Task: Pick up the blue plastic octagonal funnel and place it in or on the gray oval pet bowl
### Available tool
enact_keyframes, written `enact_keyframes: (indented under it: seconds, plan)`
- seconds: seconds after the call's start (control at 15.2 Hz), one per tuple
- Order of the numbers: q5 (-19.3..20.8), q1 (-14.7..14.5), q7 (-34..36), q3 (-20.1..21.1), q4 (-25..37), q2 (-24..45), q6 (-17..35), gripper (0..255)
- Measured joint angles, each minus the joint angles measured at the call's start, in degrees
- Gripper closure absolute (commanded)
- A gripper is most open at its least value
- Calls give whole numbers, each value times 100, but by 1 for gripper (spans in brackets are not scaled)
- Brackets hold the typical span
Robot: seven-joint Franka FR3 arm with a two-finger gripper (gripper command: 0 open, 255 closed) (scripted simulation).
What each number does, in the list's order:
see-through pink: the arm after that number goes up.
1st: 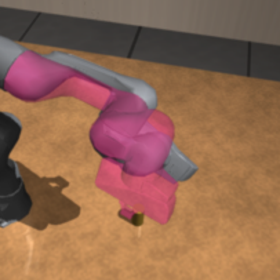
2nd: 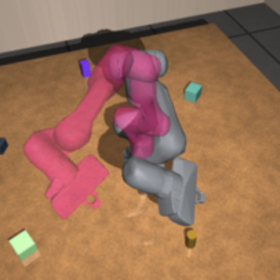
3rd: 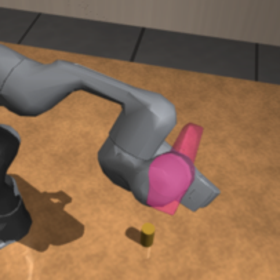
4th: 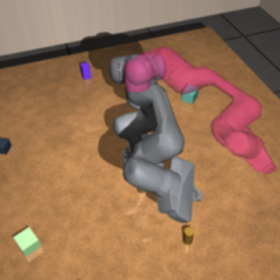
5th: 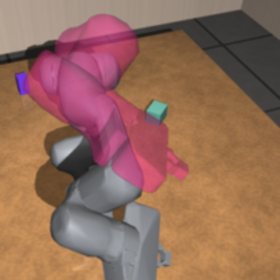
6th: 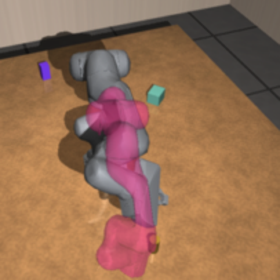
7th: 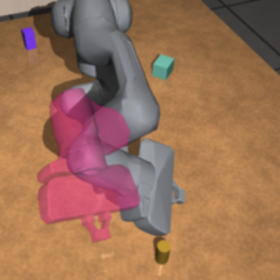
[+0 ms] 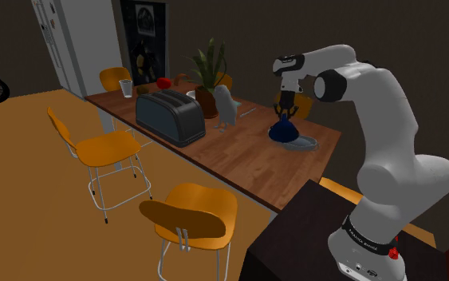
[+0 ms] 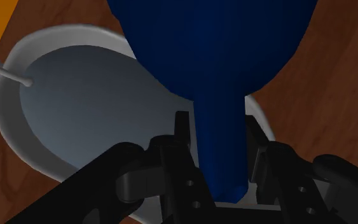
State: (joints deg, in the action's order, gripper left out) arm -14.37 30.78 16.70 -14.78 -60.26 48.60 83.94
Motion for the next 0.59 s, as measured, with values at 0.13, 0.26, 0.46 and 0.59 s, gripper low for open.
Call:
enact_keyframes:
  seconds: [0.13, 0.26, 0.46, 0.59]
  plan:
    - [41, 161, -203, -56, -1, 11, -4, 255]
    - [80, 334, -403, -109, 58, 53, -38, 255]
    - [120, 575, -695, -174, 97, 154, 20, 255]
    - [116, 627, -743, -176, 146, 259, 69, 255]
